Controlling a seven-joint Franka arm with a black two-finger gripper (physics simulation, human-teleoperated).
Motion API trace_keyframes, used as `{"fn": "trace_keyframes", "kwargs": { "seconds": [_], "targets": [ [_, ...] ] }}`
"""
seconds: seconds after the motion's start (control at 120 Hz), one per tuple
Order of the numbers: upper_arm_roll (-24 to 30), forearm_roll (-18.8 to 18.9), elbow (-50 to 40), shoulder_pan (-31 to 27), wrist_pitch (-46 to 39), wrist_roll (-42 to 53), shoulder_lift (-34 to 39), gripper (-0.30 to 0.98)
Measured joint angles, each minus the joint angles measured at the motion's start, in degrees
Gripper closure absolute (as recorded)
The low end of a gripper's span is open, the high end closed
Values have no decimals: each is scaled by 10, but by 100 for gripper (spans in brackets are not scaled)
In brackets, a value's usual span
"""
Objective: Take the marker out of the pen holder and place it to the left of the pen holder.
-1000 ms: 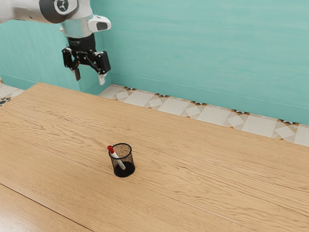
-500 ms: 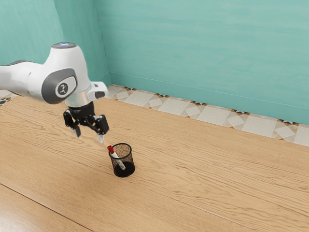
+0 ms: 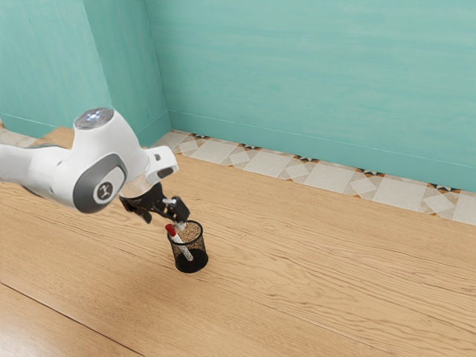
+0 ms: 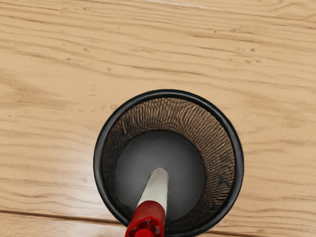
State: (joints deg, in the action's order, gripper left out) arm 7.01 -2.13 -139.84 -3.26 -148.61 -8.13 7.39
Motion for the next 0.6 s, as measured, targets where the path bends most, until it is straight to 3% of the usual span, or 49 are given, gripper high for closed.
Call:
{"fn": "trace_keyframes", "kwargs": {
  "seconds": [0.467, 0.6],
  "targets": [
    [-4, -17, 22, -4, -29, 3, -59, 1],
    [-4, -21, 20, -3, -29, 4, -60, 10]
  ]
}}
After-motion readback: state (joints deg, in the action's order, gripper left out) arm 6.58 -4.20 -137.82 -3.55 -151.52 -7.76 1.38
